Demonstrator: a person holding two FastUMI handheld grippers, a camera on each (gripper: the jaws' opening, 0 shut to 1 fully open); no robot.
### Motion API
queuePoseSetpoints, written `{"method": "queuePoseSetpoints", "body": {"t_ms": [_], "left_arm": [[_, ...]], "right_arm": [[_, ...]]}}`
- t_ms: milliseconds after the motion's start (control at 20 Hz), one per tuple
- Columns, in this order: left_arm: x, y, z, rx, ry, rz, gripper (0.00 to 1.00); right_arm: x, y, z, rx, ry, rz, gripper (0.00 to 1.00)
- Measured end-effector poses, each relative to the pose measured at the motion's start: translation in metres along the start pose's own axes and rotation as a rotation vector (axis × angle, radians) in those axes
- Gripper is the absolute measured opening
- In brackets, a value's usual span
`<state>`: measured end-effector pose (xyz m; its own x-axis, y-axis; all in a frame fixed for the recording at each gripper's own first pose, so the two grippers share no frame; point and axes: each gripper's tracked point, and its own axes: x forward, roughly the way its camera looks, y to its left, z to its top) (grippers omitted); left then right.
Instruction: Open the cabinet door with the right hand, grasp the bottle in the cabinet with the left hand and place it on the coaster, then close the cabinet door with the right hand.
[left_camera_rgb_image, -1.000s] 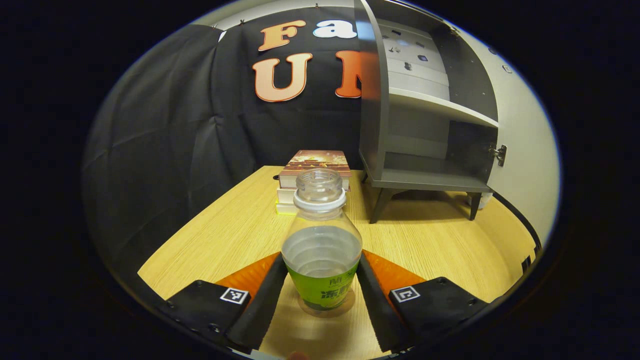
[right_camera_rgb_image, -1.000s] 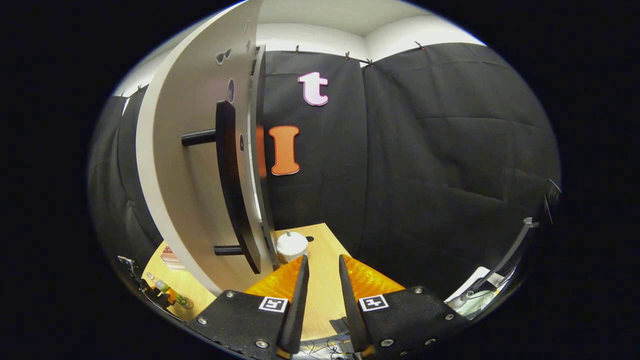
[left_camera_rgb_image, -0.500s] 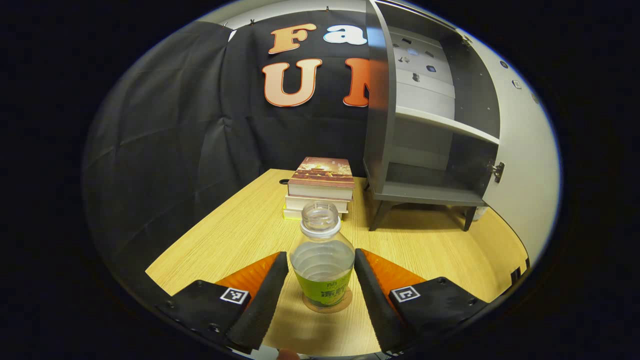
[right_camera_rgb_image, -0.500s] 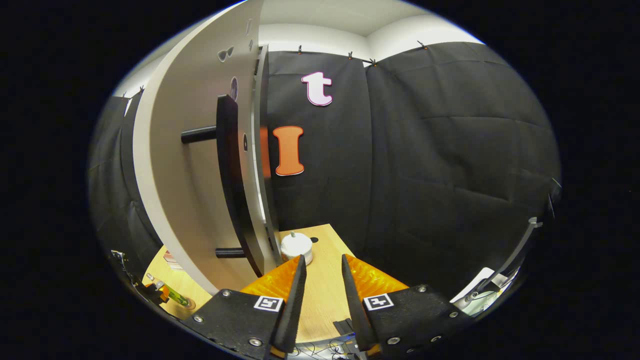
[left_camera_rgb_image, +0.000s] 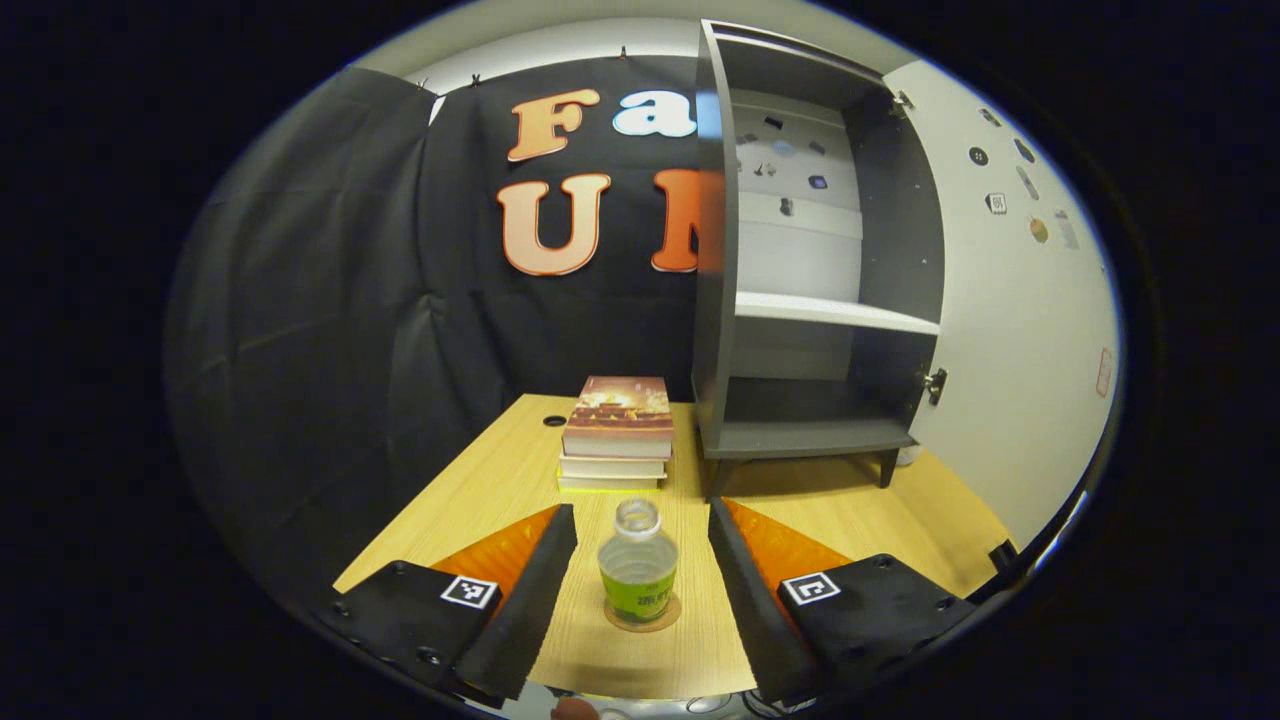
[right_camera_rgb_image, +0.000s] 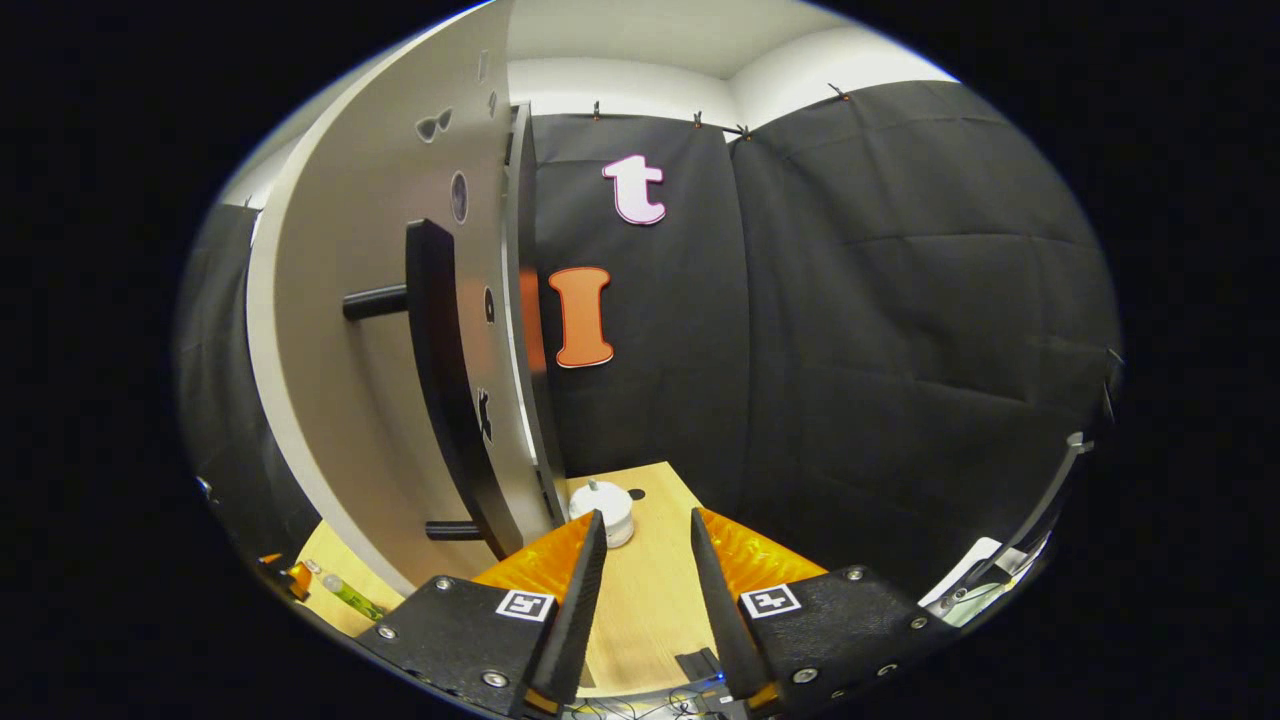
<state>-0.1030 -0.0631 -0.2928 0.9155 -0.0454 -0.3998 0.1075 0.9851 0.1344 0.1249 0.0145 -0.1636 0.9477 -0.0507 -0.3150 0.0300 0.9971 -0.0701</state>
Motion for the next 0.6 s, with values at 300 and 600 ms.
{"method": "queuePoseSetpoints", "body": {"t_ms": [300, 600], "left_arm": [[-0.024, 0.021, 0.088, 0.009, -0.096, 0.003, 0.88], [-0.047, 0.058, 0.183, 0.048, -0.218, 0.027, 1.0]], "right_arm": [[-0.002, 0.006, -0.002, 0.016, -0.009, -0.005, 0.54], [-0.017, 0.036, -0.006, -0.02, -0.019, -0.004, 0.54]]}}
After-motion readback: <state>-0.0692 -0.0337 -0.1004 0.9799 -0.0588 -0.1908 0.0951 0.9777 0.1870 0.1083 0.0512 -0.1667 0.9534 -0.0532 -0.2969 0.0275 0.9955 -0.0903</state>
